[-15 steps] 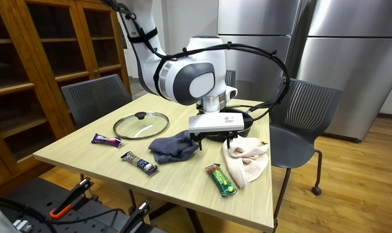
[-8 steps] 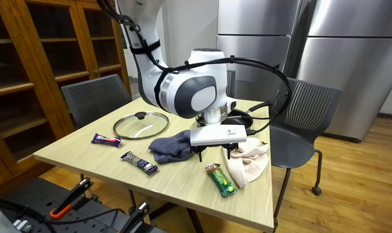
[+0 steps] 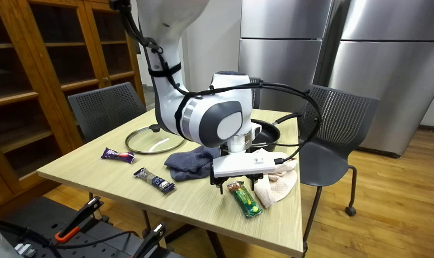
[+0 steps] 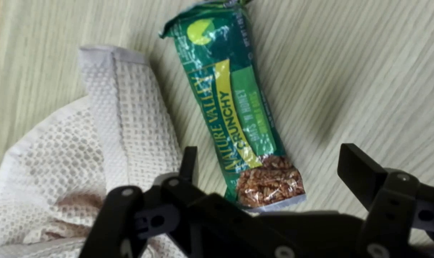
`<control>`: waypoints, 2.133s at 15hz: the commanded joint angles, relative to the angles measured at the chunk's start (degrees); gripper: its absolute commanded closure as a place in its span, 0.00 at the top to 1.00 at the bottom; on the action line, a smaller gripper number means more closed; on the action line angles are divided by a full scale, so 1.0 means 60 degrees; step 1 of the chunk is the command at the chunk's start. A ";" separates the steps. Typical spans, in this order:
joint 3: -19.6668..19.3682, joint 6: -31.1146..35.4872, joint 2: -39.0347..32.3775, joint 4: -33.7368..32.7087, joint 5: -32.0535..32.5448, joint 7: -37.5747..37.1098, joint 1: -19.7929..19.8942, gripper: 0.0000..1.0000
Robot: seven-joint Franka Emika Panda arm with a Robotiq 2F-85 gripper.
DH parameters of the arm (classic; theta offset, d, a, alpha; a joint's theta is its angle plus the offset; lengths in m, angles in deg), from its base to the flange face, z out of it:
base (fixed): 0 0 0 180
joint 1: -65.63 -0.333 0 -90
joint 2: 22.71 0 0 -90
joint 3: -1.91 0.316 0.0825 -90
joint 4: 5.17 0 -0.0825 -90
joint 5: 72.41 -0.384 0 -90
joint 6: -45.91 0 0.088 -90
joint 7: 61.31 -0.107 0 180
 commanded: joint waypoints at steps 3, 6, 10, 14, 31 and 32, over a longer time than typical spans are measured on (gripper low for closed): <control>-0.0633 0.0330 -0.0276 -0.0202 0.0826 -0.0077 -0.0243 1.00; -0.0657 0.0285 -0.0390 -0.0284 0.0982 -0.0083 -0.0242 1.00; -0.0569 0.0278 -0.0420 -0.0296 0.1024 -0.0057 -0.0164 1.00; -0.0519 0.0299 -0.0458 -0.0329 0.1003 -0.0070 -0.0116 0.58; -0.0760 -0.0877 0.1220 -0.0346 0.0167 -0.3644 -0.1514 0.06; -0.0828 -0.1075 0.1358 -0.0439 0.0198 -0.4054 -0.1747 0.06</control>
